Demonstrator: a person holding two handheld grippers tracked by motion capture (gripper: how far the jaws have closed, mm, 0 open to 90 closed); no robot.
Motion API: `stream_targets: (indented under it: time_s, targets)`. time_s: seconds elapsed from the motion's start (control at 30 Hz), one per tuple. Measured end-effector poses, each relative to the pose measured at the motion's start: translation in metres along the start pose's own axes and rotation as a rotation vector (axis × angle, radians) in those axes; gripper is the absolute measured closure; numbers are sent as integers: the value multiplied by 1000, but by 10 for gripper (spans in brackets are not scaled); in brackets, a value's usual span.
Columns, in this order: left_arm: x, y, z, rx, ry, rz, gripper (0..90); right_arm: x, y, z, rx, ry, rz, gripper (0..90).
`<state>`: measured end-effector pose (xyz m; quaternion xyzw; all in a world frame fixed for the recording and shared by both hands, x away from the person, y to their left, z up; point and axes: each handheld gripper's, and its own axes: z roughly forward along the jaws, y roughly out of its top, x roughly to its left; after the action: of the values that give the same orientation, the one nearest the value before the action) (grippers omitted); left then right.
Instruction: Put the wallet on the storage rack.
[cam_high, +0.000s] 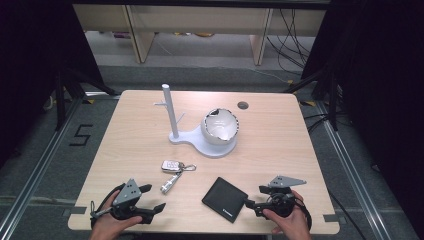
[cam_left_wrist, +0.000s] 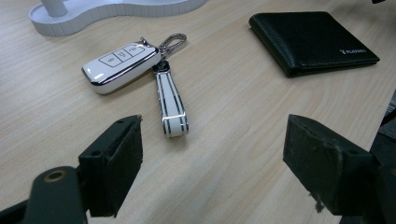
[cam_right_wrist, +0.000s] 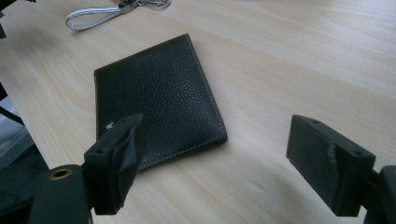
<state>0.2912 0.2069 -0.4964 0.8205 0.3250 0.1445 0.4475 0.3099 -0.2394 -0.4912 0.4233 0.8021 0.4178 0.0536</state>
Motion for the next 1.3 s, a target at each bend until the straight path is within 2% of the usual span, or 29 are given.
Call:
stream_targets:
  time_s: [0.03, 0.07, 0.1, 0.13, 0.23, 0.3, 0.33, 0.37, 0.4, 0.47, 0.5, 0.53, 0.57, 0.6, 0.63, 0.67, 0.73, 0.77, 0.83, 0.9, 0.93, 0.97, 1.03, 1.07, 1.1, 1.17, 1.23, 1.27, 1.3]
  targets:
    - [-2, 0, 2, -20, -12, -22, 199, 3, 0, -1, 2, -3, 31, 210]
    - [0, 0, 1, -4, -6, 4, 207, 1, 0, -1, -4, -13, -5, 210]
    - [-2, 1, 2, -15, -11, -12, 211, 3, 0, -2, 8, -12, 2, 210]
    - [-2, 2, 1, -2, -6, -1, 215, 4, 0, -1, 2, 2, 4, 212]
    - [-2, 4, 2, -6, -19, 3, 262, 6, 0, 0, 2, 6, 18, 214]
    - [-4, 7, 5, -16, -28, 3, 291, 10, -2, 0, 2, 27, 45, 216]
    - [-7, 11, 7, 7, -33, 35, 353, 13, -3, 1, 8, 39, 62, 217]
    - [-7, 11, 7, 7, -33, 35, 370, 12, -3, 2, 8, 42, 23, 217]
    - [-10, 15, 10, 13, -37, 66, 417, 15, -4, 2, 10, 36, 42, 218]
    - [-14, 19, 15, 26, -63, 80, 480, 15, -4, 1, 9, 42, 17, 219]
    - [-14, 19, 15, 26, -63, 80, 534, 17, -5, 1, 9, 47, 44, 222]
    - [-16, 21, 18, 30, -74, 111, 561, 18, -5, 1, 11, 51, 46, 223]
    - [-20, 23, 22, 22, -79, 117, 561, 18, -5, 1, 11, 51, 46, 223]
    - [-26, 27, 29, 42, -108, 144, 636, 17, -5, 1, 12, 56, 53, 223]
    - [-29, 30, 33, 50, -116, 155, 656, 17, -6, 1, 16, 58, 62, 224]
    - [-30, 33, 37, 67, -130, 178, 682, 15, -6, 1, 14, 56, 42, 224]
    - [-34, 35, 42, 56, -142, 175, 718, 14, -6, 1, 13, 63, 50, 225]
    - [-38, 39, 50, 83, -158, 195, 727, 14, -6, 1, 10, 62, 45, 225]
    - [-41, 43, 57, 100, -172, 201, 755, 14, -6, 0, 17, 53, 53, 225]
    - [-44, 44, 61, 102, -181, 202, 771, 14, -6, 1, 19, 74, 83, 225]
    - [-47, 46, 67, 102, -201, 195, 780, 10, -7, 1, 14, 67, 64, 225]
    - [-47, 46, 67, 102, -201, 195, 790, 11, -7, 1, 18, 70, 97, 225]
    - [-47, 53, 76, 121, -202, 228, 799, 9, -7, 1, 17, 68, 84, 226]
    - [-47, 55, 79, 125, -196, 227, 809, 12, -7, 1, 30, 59, 119, 229]
    - [-47, 55, 79, 125, -196, 227, 815, 12, -7, 1, 30, 59, 119, 229]
    - [-44, 62, 87, 141, -180, 227, 831, 11, -8, 3, 31, 88, 75, 233]
    - [-42, 65, 90, 151, -183, 234, 840, 12, -7, 2, 36, 67, 68, 233]
    - [-42, 68, 95, 144, -170, 219, 855, 14, -8, 3, 46, 85, 106, 233]
    - [-42, 70, 98, 160, -166, 224, 861, 11, -8, 4, 41, 83, 85, 233]
